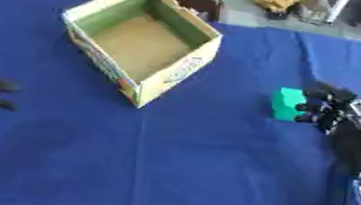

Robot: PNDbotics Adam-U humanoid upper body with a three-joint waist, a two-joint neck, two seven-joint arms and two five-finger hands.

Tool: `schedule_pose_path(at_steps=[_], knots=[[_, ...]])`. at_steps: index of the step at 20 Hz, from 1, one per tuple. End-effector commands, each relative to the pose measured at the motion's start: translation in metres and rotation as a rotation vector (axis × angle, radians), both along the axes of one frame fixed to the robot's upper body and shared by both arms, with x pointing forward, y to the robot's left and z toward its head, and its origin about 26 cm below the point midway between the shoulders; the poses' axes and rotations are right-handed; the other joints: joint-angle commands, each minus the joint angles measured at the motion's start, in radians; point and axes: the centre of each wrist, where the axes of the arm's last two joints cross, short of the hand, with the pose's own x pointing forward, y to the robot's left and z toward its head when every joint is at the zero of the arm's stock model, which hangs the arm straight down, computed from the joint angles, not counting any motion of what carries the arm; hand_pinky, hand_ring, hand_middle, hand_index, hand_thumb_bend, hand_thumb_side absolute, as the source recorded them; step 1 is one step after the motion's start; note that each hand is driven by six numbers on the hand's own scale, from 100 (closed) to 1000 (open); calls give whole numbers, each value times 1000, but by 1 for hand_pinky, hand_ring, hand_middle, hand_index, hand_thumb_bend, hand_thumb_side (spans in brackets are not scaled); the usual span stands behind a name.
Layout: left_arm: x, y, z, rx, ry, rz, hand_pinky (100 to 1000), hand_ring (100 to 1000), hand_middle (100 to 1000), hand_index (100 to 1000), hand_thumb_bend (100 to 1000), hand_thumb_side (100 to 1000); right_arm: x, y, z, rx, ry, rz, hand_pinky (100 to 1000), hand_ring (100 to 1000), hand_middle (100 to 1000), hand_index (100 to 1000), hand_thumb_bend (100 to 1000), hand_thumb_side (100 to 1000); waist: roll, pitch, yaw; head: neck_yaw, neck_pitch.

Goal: Pick up objects on the table and place them in the box.

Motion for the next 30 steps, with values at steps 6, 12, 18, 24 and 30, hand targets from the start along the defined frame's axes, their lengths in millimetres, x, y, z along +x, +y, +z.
schedule_pose_path(at_steps=[6, 12, 18, 24, 30], knots=[[1, 2, 6, 19, -15, -4, 606, 756, 603, 675, 390, 1000, -6, -35, 35, -288, -115, -41, 694, 759, 812, 969, 100, 673, -1, -23, 1, 3, 5], [0, 4, 4, 22, -10, -1, 605, 757, 603, 675, 388, 1000, -6, -57, 58, -461, -200, -87, 701, 778, 835, 981, 100, 521, -2, -31, 2, 9, 7], [-1, 4, 2, 26, -1, -2, 605, 757, 602, 675, 388, 1000, 1, -81, 82, -670, -263, -94, 712, 797, 859, 983, 100, 305, -6, -41, 6, 12, 9], [-2, 4, 0, 30, 5, -7, 605, 757, 602, 674, 386, 1000, 12, -101, 93, -820, -239, -69, 753, 850, 902, 997, 100, 210, -7, -48, 16, 9, 7], [-2, 4, -1, 39, 9, -14, 605, 758, 602, 674, 383, 1000, 27, -115, 104, -944, -191, -51, 795, 902, 931, 997, 100, 141, -12, -53, 27, 1, 14]])
